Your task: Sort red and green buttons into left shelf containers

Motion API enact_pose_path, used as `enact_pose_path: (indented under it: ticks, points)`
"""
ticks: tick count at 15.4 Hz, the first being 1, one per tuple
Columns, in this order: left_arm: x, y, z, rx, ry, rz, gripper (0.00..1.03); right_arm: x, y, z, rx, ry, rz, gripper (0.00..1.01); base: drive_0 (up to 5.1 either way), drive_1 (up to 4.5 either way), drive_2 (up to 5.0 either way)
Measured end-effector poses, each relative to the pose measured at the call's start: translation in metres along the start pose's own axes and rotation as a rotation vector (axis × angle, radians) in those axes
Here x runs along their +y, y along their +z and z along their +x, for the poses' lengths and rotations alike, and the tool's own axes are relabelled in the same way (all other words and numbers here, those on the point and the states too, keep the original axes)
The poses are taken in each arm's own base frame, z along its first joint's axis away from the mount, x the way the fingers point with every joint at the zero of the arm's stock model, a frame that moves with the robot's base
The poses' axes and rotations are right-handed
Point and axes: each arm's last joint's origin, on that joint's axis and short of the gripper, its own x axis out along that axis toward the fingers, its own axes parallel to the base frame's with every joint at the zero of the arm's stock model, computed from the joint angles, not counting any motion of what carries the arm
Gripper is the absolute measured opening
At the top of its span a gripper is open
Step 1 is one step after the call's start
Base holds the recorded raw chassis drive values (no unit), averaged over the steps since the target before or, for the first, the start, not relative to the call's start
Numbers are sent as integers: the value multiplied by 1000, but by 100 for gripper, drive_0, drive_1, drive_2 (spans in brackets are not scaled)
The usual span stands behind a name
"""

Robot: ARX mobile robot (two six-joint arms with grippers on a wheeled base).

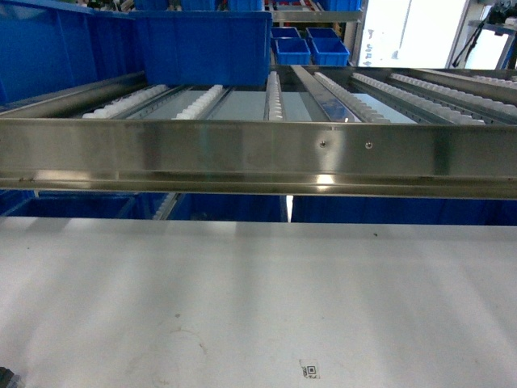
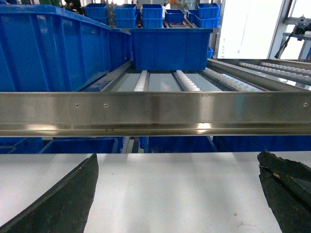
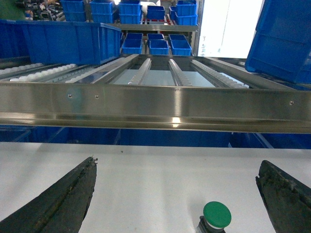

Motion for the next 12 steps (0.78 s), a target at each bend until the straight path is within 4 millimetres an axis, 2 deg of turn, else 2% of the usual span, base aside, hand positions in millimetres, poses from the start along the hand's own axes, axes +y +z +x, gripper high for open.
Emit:
enact_pose_path:
  ticks: [12]
  points:
    - [0,0,0,0,0,0,98,0,0,0,0,0,0,98,0,0,0]
